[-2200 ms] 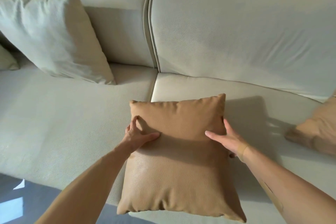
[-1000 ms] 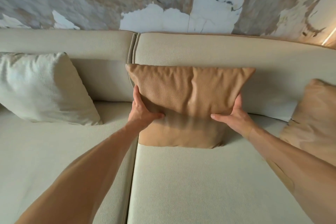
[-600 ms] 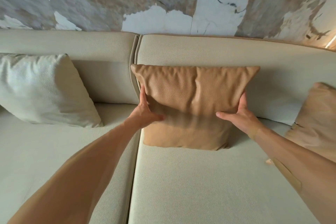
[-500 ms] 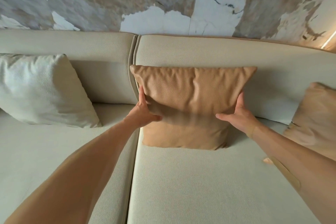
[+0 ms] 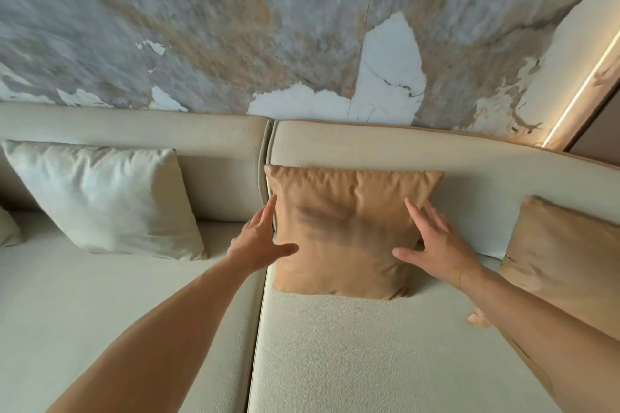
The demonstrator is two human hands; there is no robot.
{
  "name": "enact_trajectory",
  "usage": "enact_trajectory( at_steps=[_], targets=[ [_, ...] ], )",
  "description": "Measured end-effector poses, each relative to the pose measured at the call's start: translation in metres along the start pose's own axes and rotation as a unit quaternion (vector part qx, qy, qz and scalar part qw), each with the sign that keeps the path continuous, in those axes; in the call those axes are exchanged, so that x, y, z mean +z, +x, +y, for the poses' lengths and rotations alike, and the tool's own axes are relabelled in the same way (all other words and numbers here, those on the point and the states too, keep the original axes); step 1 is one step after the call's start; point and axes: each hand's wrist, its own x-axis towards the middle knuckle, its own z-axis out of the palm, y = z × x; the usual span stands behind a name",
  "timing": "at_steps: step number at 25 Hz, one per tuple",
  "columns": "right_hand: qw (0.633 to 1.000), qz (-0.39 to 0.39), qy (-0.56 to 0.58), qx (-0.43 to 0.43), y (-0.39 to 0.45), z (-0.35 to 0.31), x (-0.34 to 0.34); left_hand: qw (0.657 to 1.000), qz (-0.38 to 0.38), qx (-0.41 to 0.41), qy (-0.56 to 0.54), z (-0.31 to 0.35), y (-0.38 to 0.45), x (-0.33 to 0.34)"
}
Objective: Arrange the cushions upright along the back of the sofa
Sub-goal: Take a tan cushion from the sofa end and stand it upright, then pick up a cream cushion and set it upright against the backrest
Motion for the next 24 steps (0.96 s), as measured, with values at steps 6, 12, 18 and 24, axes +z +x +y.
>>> enact_trajectory(
  at_steps=[6, 12, 18, 24],
  targets=[
    [0.995, 0.025, -0.074, -0.056, -0.073, -0.050, -0.082, 0.993, 0.085, 0.021, 0.082, 0.034, -0.100, -0.084],
    [0.986, 0.089, -0.078, -0.121, -0.163, -0.059, -0.145, 0.983, 0.169, 0.045, 0.061, 0.069, -0.207, -0.136],
    [0.973, 0.130, -0.105, -0.159, -0.240, -0.071, -0.163, 0.967, 0.236, 0.059, 0.072, 0.064, -0.318, -0.161],
    [0.954, 0.117, -0.139, -0.239, -0.280, -0.174, -0.137, 0.947, 0.311, 0.016, 0.079, -0.012, -0.430, -0.213]
  ],
)
